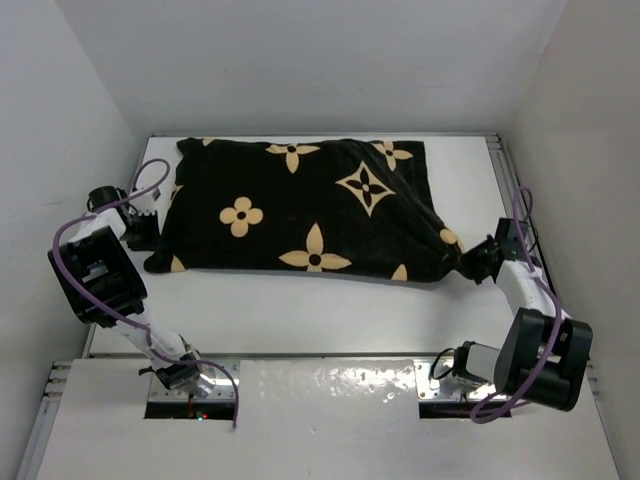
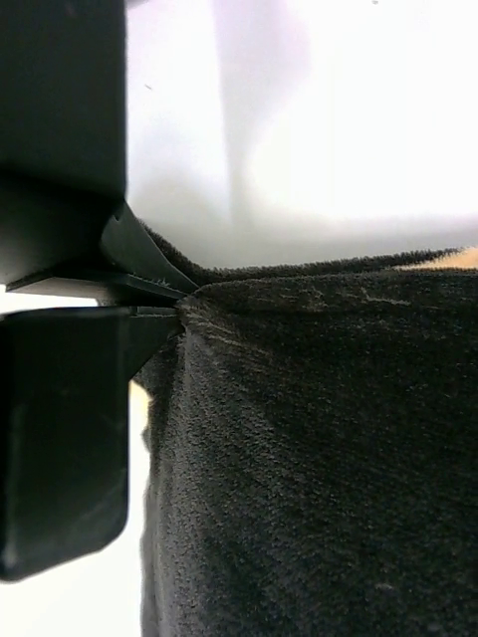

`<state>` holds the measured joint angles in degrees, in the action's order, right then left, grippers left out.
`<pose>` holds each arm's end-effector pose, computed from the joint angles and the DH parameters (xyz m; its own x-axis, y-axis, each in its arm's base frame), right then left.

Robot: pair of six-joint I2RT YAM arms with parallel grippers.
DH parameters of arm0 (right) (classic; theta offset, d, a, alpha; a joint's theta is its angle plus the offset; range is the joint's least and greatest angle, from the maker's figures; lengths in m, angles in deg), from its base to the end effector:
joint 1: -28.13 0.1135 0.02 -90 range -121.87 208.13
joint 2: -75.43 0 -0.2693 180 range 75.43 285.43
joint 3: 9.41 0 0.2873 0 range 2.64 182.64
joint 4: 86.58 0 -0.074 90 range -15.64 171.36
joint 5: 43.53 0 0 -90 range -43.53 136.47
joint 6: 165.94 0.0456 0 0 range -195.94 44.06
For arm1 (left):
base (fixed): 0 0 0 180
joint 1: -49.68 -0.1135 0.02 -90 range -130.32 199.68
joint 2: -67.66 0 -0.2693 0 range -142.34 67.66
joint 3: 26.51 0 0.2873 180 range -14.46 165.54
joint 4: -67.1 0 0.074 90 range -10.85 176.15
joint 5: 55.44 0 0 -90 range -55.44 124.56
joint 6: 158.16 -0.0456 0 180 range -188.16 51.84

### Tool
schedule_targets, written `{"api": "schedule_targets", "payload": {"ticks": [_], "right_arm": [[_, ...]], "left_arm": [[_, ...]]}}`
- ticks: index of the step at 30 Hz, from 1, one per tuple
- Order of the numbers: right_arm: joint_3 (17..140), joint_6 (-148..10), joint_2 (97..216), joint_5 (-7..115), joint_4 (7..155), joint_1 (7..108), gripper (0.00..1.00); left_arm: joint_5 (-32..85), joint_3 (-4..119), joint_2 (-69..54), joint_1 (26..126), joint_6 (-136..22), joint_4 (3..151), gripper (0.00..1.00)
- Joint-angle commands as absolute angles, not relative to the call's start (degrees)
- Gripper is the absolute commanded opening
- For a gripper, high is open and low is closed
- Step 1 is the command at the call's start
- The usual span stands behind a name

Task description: Put the pillow into the pillowcase

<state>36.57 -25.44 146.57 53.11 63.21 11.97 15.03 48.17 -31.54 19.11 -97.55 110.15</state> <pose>0.2519 -0.0675 0.1480 -0.3381 0.8959 -0.2881 0.7455 0.4418 0.4990 0.3255 0.1746 0.1520 -0.8748 0.0205 -0.4841 0.0686 0.9943 -0.0820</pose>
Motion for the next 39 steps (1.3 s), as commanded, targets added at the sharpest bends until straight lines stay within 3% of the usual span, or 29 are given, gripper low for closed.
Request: {"api": "schedule_targets", "payload": {"ticks": [1,5,6,7,8,10,11,12,13,16,17,20,22,23,24,30,36,37,39], "right_arm": [[33.3,-22.9,143.4,57.2,62.0,7.0,0.02],[33.1,-24.3,143.0,57.6,59.3,6.1,0.14],[33.1,-24.6,143.1,57.5,57.9,5.7,0.25],[33.0,-24.6,142.8,57.3,57.5,5.3,0.45],[32.4,-24.1,142.5,56.8,56.9,4.5,0.73],[31.6,-23.6,140.4,54.7,56.7,3.9,0.85],[31.8,-23.5,139.6,52.6,57.6,3.9,0.88],[32.2,-23.6,139.2,52.1,58.6,4.0,0.88],[33.7,-23.9,138.7,51.7,59.6,4.3,0.88],[40.7,-27.0,143.8,50.4,64.0,8.9,0.71],[43.7,-29.6,146.3,49.8,63.7,12.6,0.52],[58.8,-35.3,158.8,45.2,59.4,19.6,0.22],[69.8,-37.0,165.1,43.1,58.3,22.7,0.23],[72.9,-38.0,171.4,43.2,58.3,23.4,0.31],[78.9,-38.1,174.6,43.7,58.6,23.9,0.53],[103.0,-35.3,199.6,43.9,57.3,26.9,0.81],[123.6,-31.0,218.2,40.3,50.0,27.7,0.80],[123.6,-28.9,219.0,40.2,49.7,27.7,0.76],[119.6,-26.4,219.3,40.8,52.4,27.7,0.52]], "left_arm": [[19.1,50.2,-28.2,17.2,-103.9,114.1,0.00],[18.0,52.6,-27.5,17.2,-108.9,121.3,0.00],[18.2,52.7,-27.4,17.3,-111.2,124.3,0.00],[18.4,52.3,-26.7,17.3,-112.2,125.5,0.00],[19.0,51.9,-26.2,17.3,-113.2,126.6,0.00],[19.1,50.3,-24.5,17.3,-116.5,129.5,0.00],[19.1,49.8,-23.8,17.3,-117.4,130.8,0.11],[19.0,49.5,-23.2,17.3,-118.1,131.5,0.19],[18.7,49.7,-22.6,17.4,-119.5,132.3,0.37],[17.2,54.3,-23.3,17.5,-119.6,135.0,0.56],[15.9,56.3,-24.0,17.4,-119.2,136.4,0.58],[13.0,68.6,-28.5,17.3,-115.0,137.1,0.60],[10.8,73.1,-30.8,17.4,-111.5,135.4,0.61],[10.0,75.0,-32.1,17.8,-109.2,133.0,0.61],[9.3,78.0,-34.4,18.3,-105.6,131.3,0.62],[13.7,81.2,-44.2,26.2,-94.2,118.5,0.63],[19.1,82.1,-49.8,27.9,-90.3,116.0,0.64],[19.9,81.3,-49.9,28.2,-90.6,115.6,0.65],[20.4,78.8,-49.7,29.4,-91.4,115.3,0.66]]}}
